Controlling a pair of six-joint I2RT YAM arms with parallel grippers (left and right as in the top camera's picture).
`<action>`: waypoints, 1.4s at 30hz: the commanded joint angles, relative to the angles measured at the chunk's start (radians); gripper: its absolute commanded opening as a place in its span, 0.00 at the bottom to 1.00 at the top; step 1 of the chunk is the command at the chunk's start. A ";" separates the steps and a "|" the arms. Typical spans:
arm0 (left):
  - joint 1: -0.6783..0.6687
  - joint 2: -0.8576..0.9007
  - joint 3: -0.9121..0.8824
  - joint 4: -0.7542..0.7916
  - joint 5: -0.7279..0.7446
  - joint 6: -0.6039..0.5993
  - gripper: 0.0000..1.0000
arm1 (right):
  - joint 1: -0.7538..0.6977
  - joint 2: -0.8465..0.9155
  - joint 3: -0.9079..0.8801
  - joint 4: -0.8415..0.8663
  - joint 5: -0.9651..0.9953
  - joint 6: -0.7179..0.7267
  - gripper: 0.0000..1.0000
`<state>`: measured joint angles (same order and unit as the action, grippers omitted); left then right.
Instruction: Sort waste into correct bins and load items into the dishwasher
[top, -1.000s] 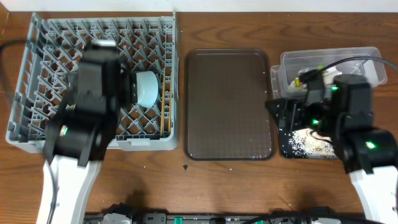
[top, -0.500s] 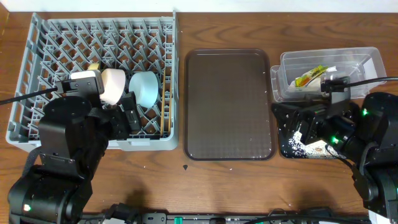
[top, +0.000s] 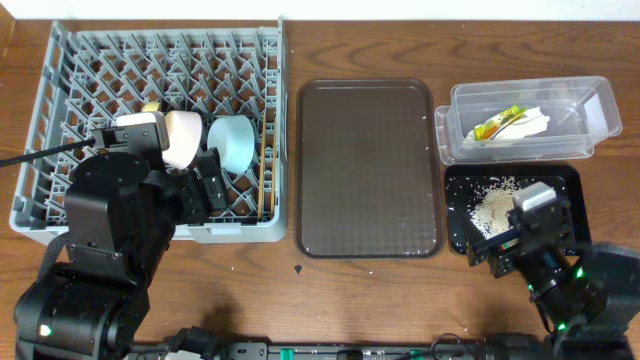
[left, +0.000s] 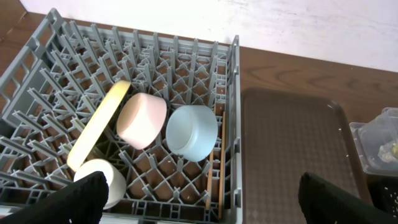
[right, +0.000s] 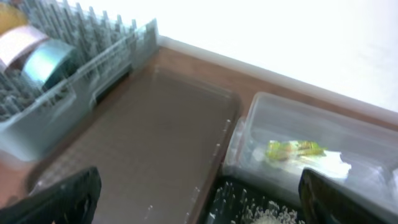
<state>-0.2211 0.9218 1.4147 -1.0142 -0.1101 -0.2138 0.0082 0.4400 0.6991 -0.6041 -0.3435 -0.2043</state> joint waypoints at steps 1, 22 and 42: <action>-0.005 -0.002 0.010 0.004 0.006 -0.013 0.98 | -0.025 -0.148 -0.189 0.123 0.005 -0.029 0.99; -0.005 -0.002 0.010 0.004 0.006 -0.013 0.98 | -0.025 -0.435 -0.694 0.560 0.006 -0.029 0.99; 0.077 -0.125 -0.163 0.202 -0.095 0.002 0.98 | -0.025 -0.435 -0.694 0.560 0.006 -0.029 0.99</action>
<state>-0.1951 0.8600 1.3533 -0.9321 -0.1997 -0.2131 -0.0093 0.0113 0.0093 -0.0441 -0.3401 -0.2237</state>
